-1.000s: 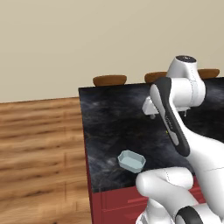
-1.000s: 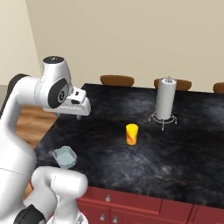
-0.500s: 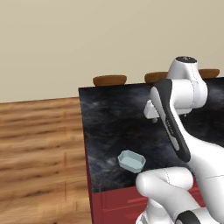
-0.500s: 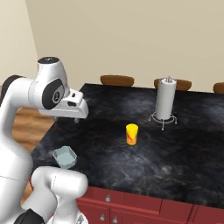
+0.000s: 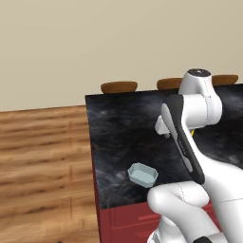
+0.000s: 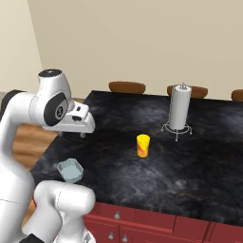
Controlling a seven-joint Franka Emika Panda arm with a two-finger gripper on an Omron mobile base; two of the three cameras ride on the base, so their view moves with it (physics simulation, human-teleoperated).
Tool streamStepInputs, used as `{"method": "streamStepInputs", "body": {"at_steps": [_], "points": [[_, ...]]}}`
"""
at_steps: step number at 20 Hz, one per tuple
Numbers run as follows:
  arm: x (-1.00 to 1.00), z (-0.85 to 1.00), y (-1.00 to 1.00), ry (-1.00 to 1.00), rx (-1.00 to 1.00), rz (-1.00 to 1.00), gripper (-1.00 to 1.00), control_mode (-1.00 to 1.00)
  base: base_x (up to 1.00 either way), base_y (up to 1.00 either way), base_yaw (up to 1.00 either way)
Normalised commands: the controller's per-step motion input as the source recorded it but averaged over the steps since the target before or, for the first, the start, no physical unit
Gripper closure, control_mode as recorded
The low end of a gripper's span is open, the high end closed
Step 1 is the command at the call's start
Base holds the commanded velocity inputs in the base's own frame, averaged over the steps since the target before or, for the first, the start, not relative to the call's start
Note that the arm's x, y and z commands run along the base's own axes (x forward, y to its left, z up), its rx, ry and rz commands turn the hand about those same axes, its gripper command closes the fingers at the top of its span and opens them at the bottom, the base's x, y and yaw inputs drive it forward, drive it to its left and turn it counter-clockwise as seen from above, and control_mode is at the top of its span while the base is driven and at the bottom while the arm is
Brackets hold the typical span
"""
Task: Pick the tupperware and cup and place them in the sink. Then turn on the water.
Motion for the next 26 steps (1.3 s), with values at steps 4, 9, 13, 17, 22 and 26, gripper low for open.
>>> {"method": "streamStepInputs", "body": {"at_steps": [4, 9, 13, 17, 22, 26], "points": [[0.00, -0.15, 0.00, -0.01, 0.03, 0.00, -1.00, -1.00, 0.00, 0.00, 0.00], [0.00, -0.20, 0.00, 0.00, 0.02, 0.00, -1.00, -1.00, 0.00, 0.00, 0.00], [0.02, -0.22, 0.05, 0.02, 0.00, 0.01, -1.00, -1.00, 0.00, 0.00, 0.00], [0.01, -0.19, 0.02, 0.10, 0.00, 0.05, -1.00, -1.00, 0.00, 0.00, 0.00], [0.00, -0.10, 0.00, 0.08, 0.00, 0.09, -1.00, -1.00, 0.00, 0.00, 0.00], [0.00, -0.10, 0.01, 0.11, 0.00, 0.12, -1.00, -1.00, 0.00, 0.00, 0.00]]}}
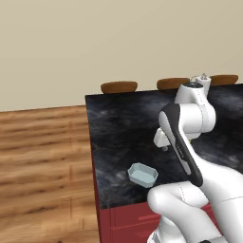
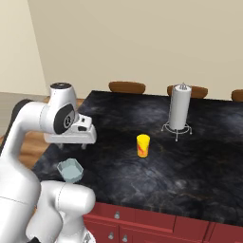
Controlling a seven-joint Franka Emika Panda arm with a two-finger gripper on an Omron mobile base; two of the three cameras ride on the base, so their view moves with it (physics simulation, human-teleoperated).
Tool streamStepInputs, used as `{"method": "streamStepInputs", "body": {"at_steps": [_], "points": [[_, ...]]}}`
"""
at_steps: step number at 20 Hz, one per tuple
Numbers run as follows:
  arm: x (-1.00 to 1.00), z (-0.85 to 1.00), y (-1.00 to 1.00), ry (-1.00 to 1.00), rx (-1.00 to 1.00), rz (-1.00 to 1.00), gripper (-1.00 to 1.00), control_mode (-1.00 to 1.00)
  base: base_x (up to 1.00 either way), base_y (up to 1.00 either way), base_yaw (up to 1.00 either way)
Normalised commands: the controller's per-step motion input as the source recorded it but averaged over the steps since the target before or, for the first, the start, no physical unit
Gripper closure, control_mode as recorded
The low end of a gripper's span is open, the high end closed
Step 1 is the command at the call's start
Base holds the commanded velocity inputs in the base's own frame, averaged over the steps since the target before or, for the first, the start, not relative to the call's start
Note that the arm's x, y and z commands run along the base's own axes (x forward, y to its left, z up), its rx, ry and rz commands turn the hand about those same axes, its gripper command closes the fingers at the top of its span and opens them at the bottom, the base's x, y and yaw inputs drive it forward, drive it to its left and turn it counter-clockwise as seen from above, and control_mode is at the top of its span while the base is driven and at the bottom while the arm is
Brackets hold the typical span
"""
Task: Pick the tupperware and cup and place them in the sink. Then turn on the water.
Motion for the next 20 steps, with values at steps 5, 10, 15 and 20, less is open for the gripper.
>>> {"method": "streamStepInputs", "body": {"at_steps": [5, 10, 15, 20], "points": [[0.00, -0.13, 0.00, 0.10, 0.00, 0.12, -1.00, -1.00, 0.00, 0.00, 0.00], [0.00, -0.19, 0.05, 0.07, 0.00, 0.10, -1.00, -1.00, 0.00, 0.00, 0.00], [0.00, -0.30, 0.10, 0.05, 0.00, 0.08, -1.00, -1.00, 0.00, 0.00, 0.00], [-0.01, -0.21, 0.05, 0.00, 0.00, 0.06, -1.00, -1.00, 0.00, 0.00, 0.00]]}}
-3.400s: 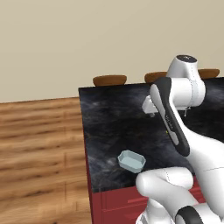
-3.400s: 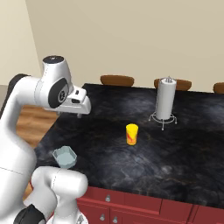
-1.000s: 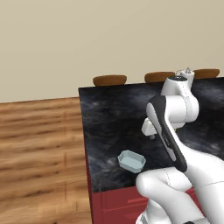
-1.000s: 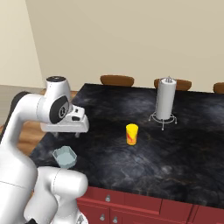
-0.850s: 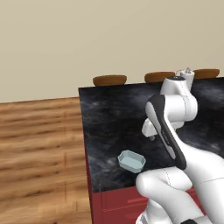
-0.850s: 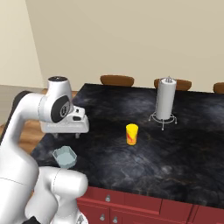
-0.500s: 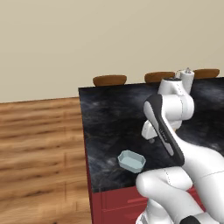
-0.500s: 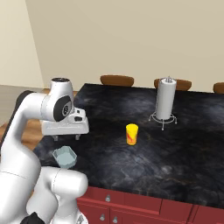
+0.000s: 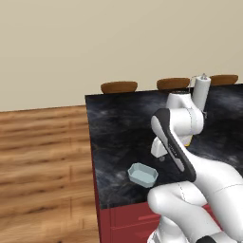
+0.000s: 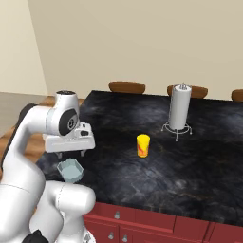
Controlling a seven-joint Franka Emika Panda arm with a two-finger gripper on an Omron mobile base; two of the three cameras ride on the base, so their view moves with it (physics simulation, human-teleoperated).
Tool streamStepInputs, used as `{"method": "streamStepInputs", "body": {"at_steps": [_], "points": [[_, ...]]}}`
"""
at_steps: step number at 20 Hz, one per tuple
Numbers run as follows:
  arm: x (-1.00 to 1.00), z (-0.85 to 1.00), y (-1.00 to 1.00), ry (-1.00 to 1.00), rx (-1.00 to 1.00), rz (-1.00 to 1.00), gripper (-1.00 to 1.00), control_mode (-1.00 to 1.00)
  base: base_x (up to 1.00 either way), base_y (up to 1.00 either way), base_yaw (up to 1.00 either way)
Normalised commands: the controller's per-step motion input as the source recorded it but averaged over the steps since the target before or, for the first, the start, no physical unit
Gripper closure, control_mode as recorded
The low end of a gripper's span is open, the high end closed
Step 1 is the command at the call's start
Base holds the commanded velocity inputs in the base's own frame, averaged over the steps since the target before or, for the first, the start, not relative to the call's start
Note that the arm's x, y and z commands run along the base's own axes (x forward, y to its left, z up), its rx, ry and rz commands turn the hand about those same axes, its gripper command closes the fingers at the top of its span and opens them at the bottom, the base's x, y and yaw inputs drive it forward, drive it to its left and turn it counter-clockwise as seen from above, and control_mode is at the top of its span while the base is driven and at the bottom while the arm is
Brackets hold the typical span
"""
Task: Pick the tupperware and cup and place them in the sink. Then turn on the water.
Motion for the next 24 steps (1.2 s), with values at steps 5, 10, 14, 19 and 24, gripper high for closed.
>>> {"method": "streamStepInputs", "body": {"at_steps": [5, 10, 14, 19, 24], "points": [[0.00, -0.25, 0.00, 0.00, 0.00, 0.06, -1.00, -1.00, 0.00, 0.00, 0.00], [0.00, -0.33, 0.03, 0.00, 0.00, 0.08, -1.00, -1.00, 0.00, 0.00, 0.00], [0.01, -0.29, 0.02, 0.00, 0.00, 0.08, -1.00, -1.00, 0.00, 0.00, 0.00], [0.01, -0.28, 0.09, 0.00, 0.00, 0.06, -1.00, -1.00, 0.00, 0.00, 0.00], [0.07, -0.23, 0.01, 0.00, 0.00, 0.03, -1.00, -1.00, 0.00, 0.00, 0.00]]}}
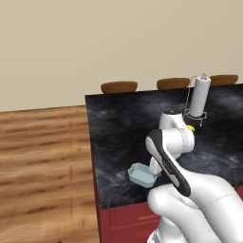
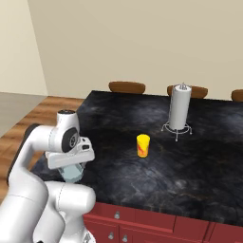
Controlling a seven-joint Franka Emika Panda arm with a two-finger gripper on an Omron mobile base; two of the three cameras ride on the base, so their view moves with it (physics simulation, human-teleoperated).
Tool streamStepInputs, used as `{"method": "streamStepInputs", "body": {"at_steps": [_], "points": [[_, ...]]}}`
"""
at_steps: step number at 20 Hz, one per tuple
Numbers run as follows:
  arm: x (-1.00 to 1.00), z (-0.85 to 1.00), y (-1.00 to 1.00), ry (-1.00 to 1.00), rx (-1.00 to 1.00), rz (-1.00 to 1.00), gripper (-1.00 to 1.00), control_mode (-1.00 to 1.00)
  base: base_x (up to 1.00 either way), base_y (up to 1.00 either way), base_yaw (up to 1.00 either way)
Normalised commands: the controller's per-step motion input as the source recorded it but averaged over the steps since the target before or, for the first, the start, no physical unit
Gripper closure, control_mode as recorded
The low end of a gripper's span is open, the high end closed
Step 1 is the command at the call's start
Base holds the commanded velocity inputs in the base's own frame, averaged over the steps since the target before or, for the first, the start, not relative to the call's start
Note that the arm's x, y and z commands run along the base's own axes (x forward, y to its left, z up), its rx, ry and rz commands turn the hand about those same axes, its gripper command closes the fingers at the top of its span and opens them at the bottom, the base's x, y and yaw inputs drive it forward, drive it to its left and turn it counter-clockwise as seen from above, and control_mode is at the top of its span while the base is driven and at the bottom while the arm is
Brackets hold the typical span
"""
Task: Pick the tupperware and cup and place them in the sink. Then turn on the water.
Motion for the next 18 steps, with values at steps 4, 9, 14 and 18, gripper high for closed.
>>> {"method": "streamStepInputs", "body": {"at_steps": [4, 9, 14, 18], "points": [[0.19, -0.13, 0.00, 0.01, 0.00, 0.03, -1.00, -1.00, 0.00, 0.00, 0.00], [0.17, -0.06, 0.00, 0.00, 0.00, 0.04, -1.00, -1.00, 0.00, 0.00, 0.00], [0.16, -0.03, 0.00, 0.00, 0.00, 0.02, -1.00, -1.00, 0.00, 0.00, 0.00], [0.17, -0.11, 0.00, 0.00, 0.03, 0.01, -1.00, -1.00, 0.00, 0.00, 0.00]]}}
